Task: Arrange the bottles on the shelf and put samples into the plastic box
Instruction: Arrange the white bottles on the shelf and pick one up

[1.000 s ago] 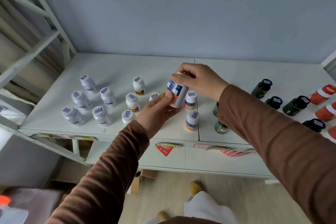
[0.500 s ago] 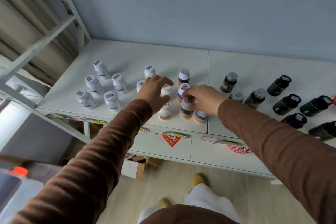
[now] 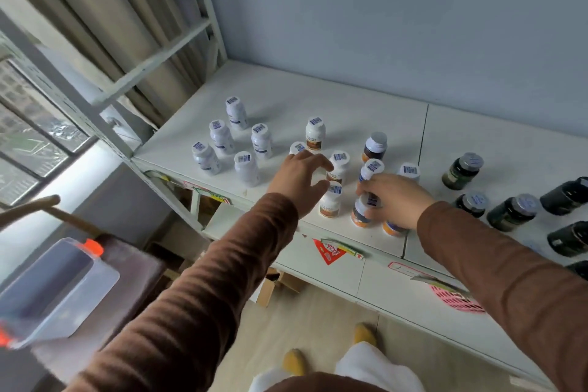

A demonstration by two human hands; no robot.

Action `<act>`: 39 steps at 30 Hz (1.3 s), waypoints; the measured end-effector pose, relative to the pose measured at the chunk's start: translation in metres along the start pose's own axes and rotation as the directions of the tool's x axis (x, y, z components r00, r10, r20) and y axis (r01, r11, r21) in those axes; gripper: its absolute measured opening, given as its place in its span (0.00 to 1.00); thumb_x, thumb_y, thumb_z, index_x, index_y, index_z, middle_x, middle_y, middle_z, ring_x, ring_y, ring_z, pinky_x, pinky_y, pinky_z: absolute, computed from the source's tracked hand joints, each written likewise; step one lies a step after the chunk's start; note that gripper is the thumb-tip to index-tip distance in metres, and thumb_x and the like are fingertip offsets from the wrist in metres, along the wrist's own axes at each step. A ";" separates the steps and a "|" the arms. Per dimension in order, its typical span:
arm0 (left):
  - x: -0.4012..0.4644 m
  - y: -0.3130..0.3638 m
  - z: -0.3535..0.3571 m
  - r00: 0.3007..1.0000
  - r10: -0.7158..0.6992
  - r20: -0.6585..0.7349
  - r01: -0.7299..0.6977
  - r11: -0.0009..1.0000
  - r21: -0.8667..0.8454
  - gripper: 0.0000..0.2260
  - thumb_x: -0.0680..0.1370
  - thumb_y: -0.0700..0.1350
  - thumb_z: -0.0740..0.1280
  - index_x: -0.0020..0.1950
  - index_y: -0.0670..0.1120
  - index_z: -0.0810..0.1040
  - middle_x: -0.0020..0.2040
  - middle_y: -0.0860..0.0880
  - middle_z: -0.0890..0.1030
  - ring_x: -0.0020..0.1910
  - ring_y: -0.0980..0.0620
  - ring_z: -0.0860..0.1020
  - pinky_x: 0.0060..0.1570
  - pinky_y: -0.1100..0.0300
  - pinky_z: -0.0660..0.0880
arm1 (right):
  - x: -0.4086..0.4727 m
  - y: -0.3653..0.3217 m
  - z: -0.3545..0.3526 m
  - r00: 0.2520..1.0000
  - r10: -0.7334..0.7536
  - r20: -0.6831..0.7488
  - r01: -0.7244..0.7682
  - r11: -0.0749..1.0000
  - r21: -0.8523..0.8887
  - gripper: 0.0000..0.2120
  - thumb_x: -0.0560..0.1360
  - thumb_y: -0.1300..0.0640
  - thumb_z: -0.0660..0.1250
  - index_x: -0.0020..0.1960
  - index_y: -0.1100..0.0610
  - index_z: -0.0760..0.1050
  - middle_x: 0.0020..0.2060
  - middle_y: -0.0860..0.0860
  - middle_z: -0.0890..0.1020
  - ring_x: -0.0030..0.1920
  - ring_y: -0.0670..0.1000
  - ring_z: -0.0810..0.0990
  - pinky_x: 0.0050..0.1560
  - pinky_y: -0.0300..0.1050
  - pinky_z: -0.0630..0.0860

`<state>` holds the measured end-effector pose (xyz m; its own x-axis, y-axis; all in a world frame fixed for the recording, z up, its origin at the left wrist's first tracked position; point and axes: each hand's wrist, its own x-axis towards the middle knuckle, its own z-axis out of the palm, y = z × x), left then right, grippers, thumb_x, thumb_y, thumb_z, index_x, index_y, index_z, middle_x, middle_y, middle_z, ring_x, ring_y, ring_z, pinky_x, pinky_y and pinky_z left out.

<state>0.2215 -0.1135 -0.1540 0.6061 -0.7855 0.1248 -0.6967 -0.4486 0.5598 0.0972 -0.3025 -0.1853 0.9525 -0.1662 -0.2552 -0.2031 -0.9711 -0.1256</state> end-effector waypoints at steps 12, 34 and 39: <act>0.005 -0.003 0.013 0.992 -0.124 -0.008 0.124 0.991 0.057 0.12 0.76 0.49 0.67 0.58 0.52 0.78 0.58 0.50 0.77 0.57 0.48 0.71 0.56 0.52 0.71 | 0.035 0.050 -0.039 0.999 0.008 -0.033 -0.007 0.999 0.041 0.19 0.72 0.48 0.72 0.62 0.47 0.74 0.61 0.49 0.76 0.59 0.56 0.74 0.55 0.48 0.71; 0.006 0.053 -0.040 0.953 -0.238 0.189 0.166 -0.113 -0.980 0.21 0.80 0.58 0.57 0.58 0.41 0.73 0.35 0.43 0.75 0.29 0.50 0.73 0.33 0.60 0.69 | 0.056 -0.051 -0.164 0.959 -0.073 -0.273 0.270 0.517 0.812 0.23 0.74 0.41 0.69 0.45 0.63 0.73 0.27 0.49 0.72 0.28 0.47 0.68 0.32 0.41 0.65; 0.001 0.047 -0.046 0.965 -0.074 0.253 0.213 -0.348 -0.913 0.21 0.80 0.62 0.51 0.50 0.45 0.69 0.25 0.49 0.69 0.20 0.55 0.64 0.28 0.62 0.57 | 0.055 -0.075 -0.176 0.940 -0.160 -0.302 0.340 0.512 0.788 0.28 0.73 0.38 0.69 0.46 0.66 0.73 0.24 0.44 0.68 0.27 0.45 0.64 0.29 0.38 0.63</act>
<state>0.2067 -0.1155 -0.0896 0.5392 -0.8324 -0.1279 0.7216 0.3783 0.5798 0.2051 -0.2694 -0.0209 0.9962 -0.0520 0.0695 0.0414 -0.4189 -0.9071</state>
